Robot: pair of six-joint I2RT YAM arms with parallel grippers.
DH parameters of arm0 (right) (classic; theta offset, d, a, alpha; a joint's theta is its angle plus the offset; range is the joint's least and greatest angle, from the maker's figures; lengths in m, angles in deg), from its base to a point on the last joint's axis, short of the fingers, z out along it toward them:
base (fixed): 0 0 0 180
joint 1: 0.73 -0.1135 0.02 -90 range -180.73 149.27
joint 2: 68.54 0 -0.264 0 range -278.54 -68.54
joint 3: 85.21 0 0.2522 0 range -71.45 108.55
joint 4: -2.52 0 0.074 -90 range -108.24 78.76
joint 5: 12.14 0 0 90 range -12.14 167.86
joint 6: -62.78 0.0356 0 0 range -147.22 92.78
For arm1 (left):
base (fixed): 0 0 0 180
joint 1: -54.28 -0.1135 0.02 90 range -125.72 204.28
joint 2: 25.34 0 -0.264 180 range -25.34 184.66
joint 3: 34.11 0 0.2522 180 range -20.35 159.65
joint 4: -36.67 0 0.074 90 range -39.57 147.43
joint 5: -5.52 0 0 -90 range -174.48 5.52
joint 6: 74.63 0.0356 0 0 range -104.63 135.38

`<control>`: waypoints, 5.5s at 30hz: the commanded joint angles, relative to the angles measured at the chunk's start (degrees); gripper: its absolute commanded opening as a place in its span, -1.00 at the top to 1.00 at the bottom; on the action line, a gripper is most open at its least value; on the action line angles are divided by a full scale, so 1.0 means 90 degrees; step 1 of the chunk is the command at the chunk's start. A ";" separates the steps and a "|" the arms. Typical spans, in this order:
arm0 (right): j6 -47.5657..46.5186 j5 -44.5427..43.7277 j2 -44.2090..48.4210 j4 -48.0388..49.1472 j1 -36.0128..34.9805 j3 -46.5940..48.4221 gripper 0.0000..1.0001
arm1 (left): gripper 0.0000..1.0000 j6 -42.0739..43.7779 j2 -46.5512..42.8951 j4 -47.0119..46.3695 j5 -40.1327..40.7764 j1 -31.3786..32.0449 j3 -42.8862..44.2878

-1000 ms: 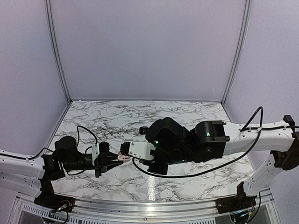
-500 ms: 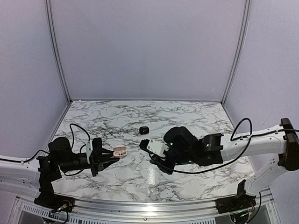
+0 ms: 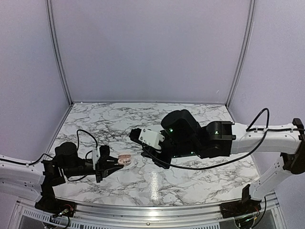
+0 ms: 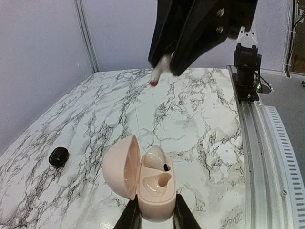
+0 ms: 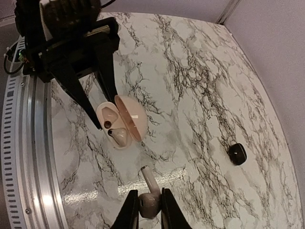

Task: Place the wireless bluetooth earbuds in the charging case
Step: Place the left earbud in the left side groove of the charging case.

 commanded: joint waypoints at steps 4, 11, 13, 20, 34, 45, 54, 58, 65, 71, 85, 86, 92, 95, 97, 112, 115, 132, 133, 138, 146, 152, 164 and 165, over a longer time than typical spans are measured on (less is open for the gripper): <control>-0.0601 -0.0823 -0.0396 -0.1401 -0.0505 0.0961 0.80 | 1.00 0.0153 0.0340 -0.0167 -0.0277 0.0027 0.0194; -0.0983 -0.1318 -0.0774 -0.1674 -0.0813 0.1322 0.81 | 1.00 0.0027 0.0467 -0.0162 -0.0468 0.0027 0.0271; -0.1036 -0.1447 -0.0857 -0.1724 -0.0864 0.1421 0.81 | 1.00 0.0000 0.0525 -0.0157 -0.0485 0.0033 0.0301; -0.1276 -0.1633 -0.1008 -0.1800 -0.1039 0.1614 0.81 | 1.00 -0.0119 0.0917 -0.0157 -0.0614 0.0034 0.0482; -0.1734 -0.2667 -0.1558 -0.1742 -0.1503 0.1813 0.82 | 1.00 -0.0312 0.1045 -0.0167 -0.0826 0.0036 0.0638; -0.1771 -0.3157 -0.1736 -0.1971 -0.1646 0.2005 0.82 | 1.00 -0.0321 0.1179 -0.0167 -0.0816 0.0037 0.0629; -0.1850 -0.3652 -0.2056 -0.2120 -0.1829 0.2034 0.83 | 1.00 -0.0335 0.1242 -0.0167 -0.0802 0.0037 0.0659; -0.1845 -0.3720 -0.2083 -0.2136 -0.1830 0.2034 0.83 | 1.00 -0.0382 0.1285 -0.0167 -0.0789 0.0037 0.0676; -0.1797 -0.3766 -0.2135 -0.2160 -0.1830 0.1988 0.83 | 1.00 -0.0474 0.1366 -0.0124 -0.0806 0.0046 0.0705; -0.1835 -0.3680 -0.2126 -0.2151 -0.1825 0.2006 0.84 | 1.00 -0.0536 0.1462 -0.0070 -0.0838 0.0056 0.0773; -0.1942 -0.3524 -0.2213 -0.2104 -0.1830 0.1900 0.84 | 1.00 -0.0443 0.1578 -0.0045 -0.0926 0.0134 0.0824; -0.1942 -0.3519 -0.2219 -0.2114 -0.1830 0.1898 0.84 | 1.00 -0.0448 0.1575 -0.0041 -0.0937 0.0134 0.0825; -0.2000 -0.3482 -0.2267 -0.2201 -0.1830 0.1841 0.84 | 1.00 -0.0431 0.1582 -0.0021 -0.0926 0.0161 0.0805; -0.2060 -0.3503 -0.2304 -0.2228 -0.1835 0.1806 0.84 | 1.00 -0.0414 0.1620 -0.0004 -0.0922 0.0164 0.0823; -0.2080 -0.3517 -0.2328 -0.2230 -0.1846 0.1793 0.85 | 1.00 -0.0410 0.1647 0.0006 -0.0933 0.0173 0.0843; -0.2524 -0.3599 -0.2388 -0.2084 -0.1918 0.1584 0.84 | 1.00 -0.0336 0.1775 0.0018 -0.1033 0.0232 0.0902; -0.2621 -0.3589 -0.2399 -0.2118 -0.1928 0.1599 0.86 | 1.00 -0.0321 0.1774 0.0018 -0.1067 0.0242 0.0908; -0.2850 -0.2732 -0.2321 -0.2402 -0.1930 0.1849 0.92 | 1.00 -0.0265 0.1431 0.0013 -0.1319 0.0271 0.0818; -0.2842 -0.2704 -0.2309 -0.2413 -0.1926 0.1835 0.92 | 1.00 -0.0261 0.1386 0.0009 -0.1335 0.0271 0.0799; -0.2792 -0.2564 -0.2227 -0.2434 -0.1908 0.1810 0.90 | 1.00 -0.0206 0.1207 -0.0001 -0.1336 0.0299 0.0738; -0.2849 -0.2701 -0.2165 -0.2340 -0.1903 0.1849 0.70 | 1.00 -0.0204 0.1162 -0.0028 -0.1287 0.0395 0.0761; -0.2808 -0.2781 -0.2192 -0.2343 -0.1908 0.1886 0.56 | 1.00 -0.0209 0.1034 -0.0050 -0.1194 0.0408 0.0730; -0.2816 -0.3003 -0.2147 -0.2098 -0.1908 0.1936 0.35 | 1.00 -0.0230 0.1033 -0.0145 -0.1150 0.0408 0.0669; -0.2819 -0.3028 -0.2127 -0.2043 -0.1908 0.1944 0.33 | 1.00 -0.0233 0.1037 -0.0155 -0.1160 0.0408 0.0660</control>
